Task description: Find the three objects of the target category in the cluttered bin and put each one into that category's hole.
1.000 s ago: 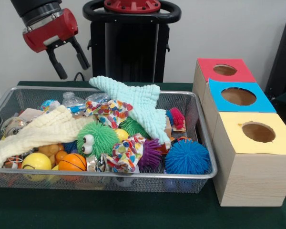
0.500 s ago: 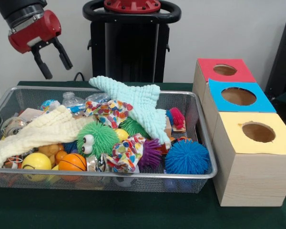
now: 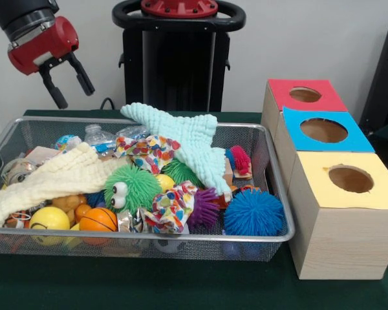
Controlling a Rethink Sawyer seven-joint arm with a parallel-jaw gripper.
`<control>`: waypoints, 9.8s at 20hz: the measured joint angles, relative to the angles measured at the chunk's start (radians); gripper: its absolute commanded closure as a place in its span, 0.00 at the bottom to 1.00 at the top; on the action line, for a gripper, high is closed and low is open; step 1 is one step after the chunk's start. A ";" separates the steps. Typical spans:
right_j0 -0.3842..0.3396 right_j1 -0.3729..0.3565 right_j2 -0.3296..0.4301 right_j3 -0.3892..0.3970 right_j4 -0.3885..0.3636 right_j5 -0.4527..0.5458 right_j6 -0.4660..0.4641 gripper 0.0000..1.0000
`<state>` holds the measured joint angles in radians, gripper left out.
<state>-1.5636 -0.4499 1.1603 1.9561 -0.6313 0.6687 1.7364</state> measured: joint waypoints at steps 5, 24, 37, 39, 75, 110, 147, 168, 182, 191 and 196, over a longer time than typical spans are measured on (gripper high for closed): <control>-0.001 0.008 0.000 0.000 -0.003 0.000 -0.014 0.00; 0.001 0.058 0.000 0.000 -0.021 0.000 -0.014 0.00; 0.001 0.062 0.000 0.000 -0.063 0.000 -0.014 0.00; 0.001 0.062 0.000 0.000 -0.069 0.000 -0.014 0.00; -0.055 0.159 -0.016 -0.001 -0.112 0.000 -0.014 0.00; -0.105 0.259 -0.032 -0.004 -0.128 0.000 -0.023 0.00; -0.133 0.316 -0.064 -0.019 -0.136 0.000 -0.224 0.00; -0.124 0.365 -0.087 -0.071 -0.143 0.000 -0.261 0.00; -0.111 0.364 -0.094 -0.080 -0.152 0.000 -0.261 0.00; -0.095 0.364 -0.099 -0.080 -0.158 0.000 -0.261 0.00; -0.087 0.354 -0.102 -0.080 -0.173 0.000 -0.261 0.00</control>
<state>-1.6505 -0.0957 1.0581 1.8760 -0.8046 0.6685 1.4759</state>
